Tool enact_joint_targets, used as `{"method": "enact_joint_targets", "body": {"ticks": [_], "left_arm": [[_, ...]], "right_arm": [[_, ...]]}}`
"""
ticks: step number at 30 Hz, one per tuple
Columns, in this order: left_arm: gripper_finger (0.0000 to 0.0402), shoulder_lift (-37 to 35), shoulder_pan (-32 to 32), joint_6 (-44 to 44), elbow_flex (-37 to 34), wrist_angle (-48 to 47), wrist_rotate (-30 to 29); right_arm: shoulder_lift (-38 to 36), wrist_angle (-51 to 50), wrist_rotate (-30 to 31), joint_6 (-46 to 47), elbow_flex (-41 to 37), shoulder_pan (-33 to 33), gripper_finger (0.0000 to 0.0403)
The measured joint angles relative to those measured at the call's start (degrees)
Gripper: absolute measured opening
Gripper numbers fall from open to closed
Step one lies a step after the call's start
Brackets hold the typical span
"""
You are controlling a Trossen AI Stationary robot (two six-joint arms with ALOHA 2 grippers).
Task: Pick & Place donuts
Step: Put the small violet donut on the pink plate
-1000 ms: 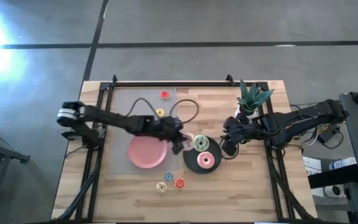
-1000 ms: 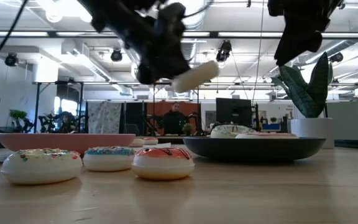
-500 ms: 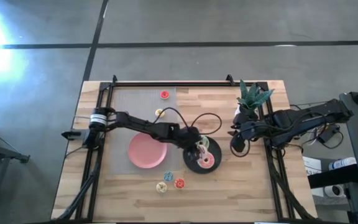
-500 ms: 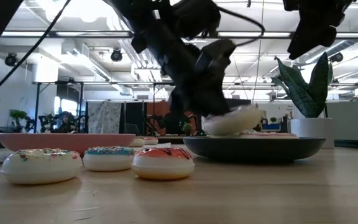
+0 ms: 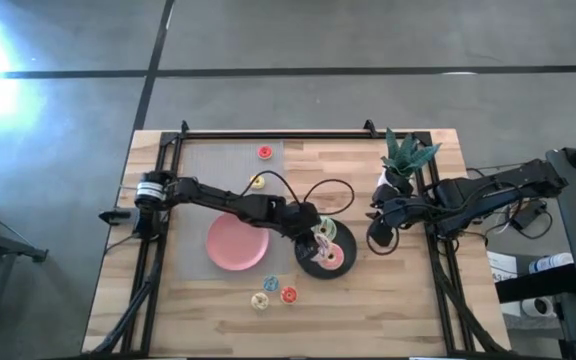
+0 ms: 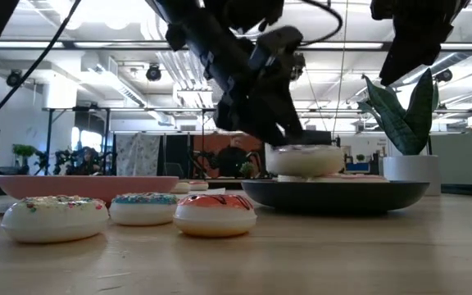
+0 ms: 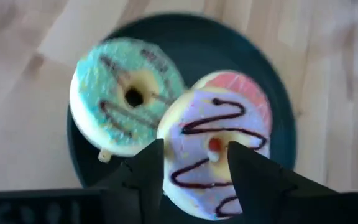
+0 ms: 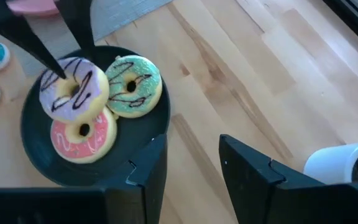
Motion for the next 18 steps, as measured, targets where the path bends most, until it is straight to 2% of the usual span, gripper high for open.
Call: {"method": "enact_joint_targets", "body": {"ticks": [7, 11, 15, 18], "left_arm": [[0.0154, -2.94, -0.01, 3.04, 0.43, -13.26, -1.18], [0.0154, -9.57, 0.08, 3.36, 0.06, -16.47, -8.47], [0.0154, -16.7, 2.42, 0.75, -1.38, -21.76, -20.94], [0.0154, -19.95, 9.11, -1.55, -3.85, -24.0, -21.87]], "right_arm": [[0.14, 0.1, -0.42, 0.06, 0.0, 0.0, 0.0139], [0.02, 0.16, -0.46, 0.11, -0.02, 0.0, 0.0139], [0.19, 0.58, -0.48, 0.2, -0.03, -0.01, 0.0139], [0.27, 1.19, -0.5, 0.41, -0.09, 0.0, 0.0139]]}}
